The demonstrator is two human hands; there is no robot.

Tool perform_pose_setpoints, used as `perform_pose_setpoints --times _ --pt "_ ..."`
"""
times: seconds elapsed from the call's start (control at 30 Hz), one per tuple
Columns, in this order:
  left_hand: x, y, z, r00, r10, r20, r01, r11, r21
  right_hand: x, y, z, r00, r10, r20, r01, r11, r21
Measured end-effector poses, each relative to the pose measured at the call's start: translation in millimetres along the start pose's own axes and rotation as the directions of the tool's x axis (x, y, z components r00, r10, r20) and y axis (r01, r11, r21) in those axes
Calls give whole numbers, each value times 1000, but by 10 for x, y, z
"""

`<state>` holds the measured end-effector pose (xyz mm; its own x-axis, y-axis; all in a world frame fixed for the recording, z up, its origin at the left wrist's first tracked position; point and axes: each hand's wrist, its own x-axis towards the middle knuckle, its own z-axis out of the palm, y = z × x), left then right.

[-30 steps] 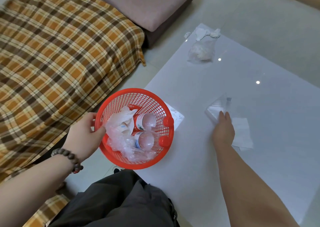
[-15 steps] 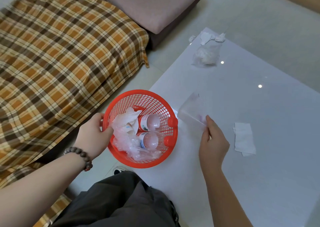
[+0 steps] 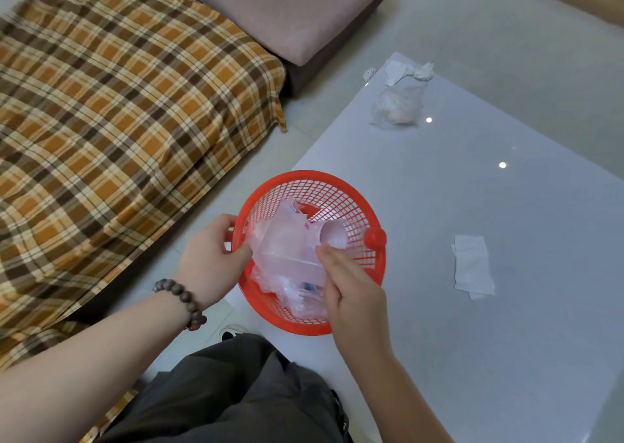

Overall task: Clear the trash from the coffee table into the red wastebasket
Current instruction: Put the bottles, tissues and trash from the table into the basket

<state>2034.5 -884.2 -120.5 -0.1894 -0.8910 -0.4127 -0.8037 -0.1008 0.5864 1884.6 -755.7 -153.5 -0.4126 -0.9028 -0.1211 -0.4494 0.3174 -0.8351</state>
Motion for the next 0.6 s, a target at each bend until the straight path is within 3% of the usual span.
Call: perform_pose_setpoints --times 0.1,0.17,0.23,0.3,0.37,0.43,0.5,0.6 --pt "-41 48 29 1000 14 21 -13 999 -47 56 20 4 990 -50 131 78 973 -218" --pt "-41 69 37 1000 16 7 -15 1000 -24 61 10 -20 977 -115 180 161 950 -266" --pt "-21 64 42 1000 25 -10 -25 999 20 56 30 -102 978 -206 38 209 957 -201" --pt "3 24 34 1000 12 -24 -11 999 38 115 155 -245 968 -184 -173 169 981 -97" --pt "16 -40 24 1000 -22 -19 23 998 59 243 461 -417 925 -95 -369 71 994 -77" --pt "22 -106 20 999 -42 -25 44 996 79 393 903 -582 890 83 -449 -132 988 -79" --pt "23 -154 22 998 -47 -42 50 994 98 500 1407 -695 860 293 -418 -360 929 -88" --pt "25 -203 26 997 -71 -35 75 988 133 573 2094 -803 798 517 -309 -586 785 -201"
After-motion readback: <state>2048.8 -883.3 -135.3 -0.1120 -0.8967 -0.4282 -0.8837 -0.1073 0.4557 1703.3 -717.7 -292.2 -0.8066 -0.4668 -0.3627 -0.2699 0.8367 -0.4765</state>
